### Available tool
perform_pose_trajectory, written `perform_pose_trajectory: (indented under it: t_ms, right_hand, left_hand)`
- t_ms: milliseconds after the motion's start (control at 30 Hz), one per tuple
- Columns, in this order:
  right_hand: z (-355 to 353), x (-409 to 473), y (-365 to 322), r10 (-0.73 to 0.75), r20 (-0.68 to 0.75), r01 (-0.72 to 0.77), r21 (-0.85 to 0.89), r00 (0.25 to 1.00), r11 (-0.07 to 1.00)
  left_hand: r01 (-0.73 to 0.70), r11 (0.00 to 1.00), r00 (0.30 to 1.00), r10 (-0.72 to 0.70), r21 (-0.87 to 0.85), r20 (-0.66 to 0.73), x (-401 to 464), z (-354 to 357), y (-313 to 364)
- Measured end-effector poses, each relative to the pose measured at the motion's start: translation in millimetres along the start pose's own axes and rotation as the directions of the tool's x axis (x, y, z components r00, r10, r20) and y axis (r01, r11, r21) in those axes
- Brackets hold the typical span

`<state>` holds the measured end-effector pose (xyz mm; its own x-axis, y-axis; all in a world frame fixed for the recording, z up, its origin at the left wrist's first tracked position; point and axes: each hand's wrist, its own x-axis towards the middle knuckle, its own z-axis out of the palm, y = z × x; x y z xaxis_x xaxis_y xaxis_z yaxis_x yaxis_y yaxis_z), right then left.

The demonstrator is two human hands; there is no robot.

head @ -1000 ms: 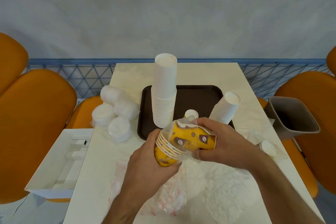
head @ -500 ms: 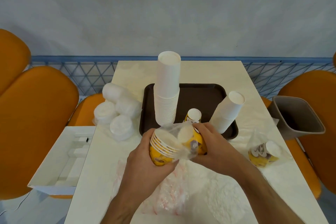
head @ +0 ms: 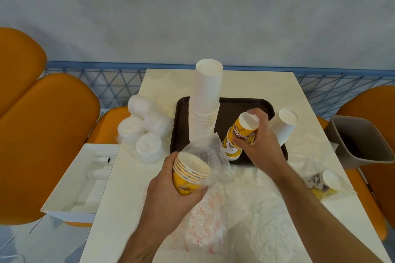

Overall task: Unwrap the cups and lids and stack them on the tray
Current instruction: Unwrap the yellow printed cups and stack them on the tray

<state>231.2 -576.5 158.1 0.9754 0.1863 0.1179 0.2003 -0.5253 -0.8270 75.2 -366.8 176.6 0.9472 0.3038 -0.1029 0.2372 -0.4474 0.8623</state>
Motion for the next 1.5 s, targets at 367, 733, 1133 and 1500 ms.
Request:
perform_pose_trajectory:
  t_ms: [367,733,1133,1500]
  right_hand:
    - [37.8,15.7,34.8,0.101,0.027,-0.087,-0.326,0.994,0.942]
    - [40.3,10.0,40.4,0.094,-0.004,-0.088,-0.411,0.996,0.908]
    - [-7.7,-37.4,-51.2,-0.043,0.034,0.041,0.066,0.999,0.997]
    - [-19.0,-51.6,-71.3,-0.111,0.570,-0.016,0.213,0.814,0.977]
  left_hand:
    - [0.024,0.999,1.000,-0.024,0.021,-0.001,-0.3,-3.6,-6.5]
    - [0.007,1.000,1.000,-0.007,-0.002,-0.004,1.3,-1.6,1.2]
    - [-0.047,0.997,0.998,0.043,0.069,0.048,3.9,4.9,1.4]
    - [-0.120,0.991,0.988,0.114,0.055,0.108,0.9,14.3,15.6]
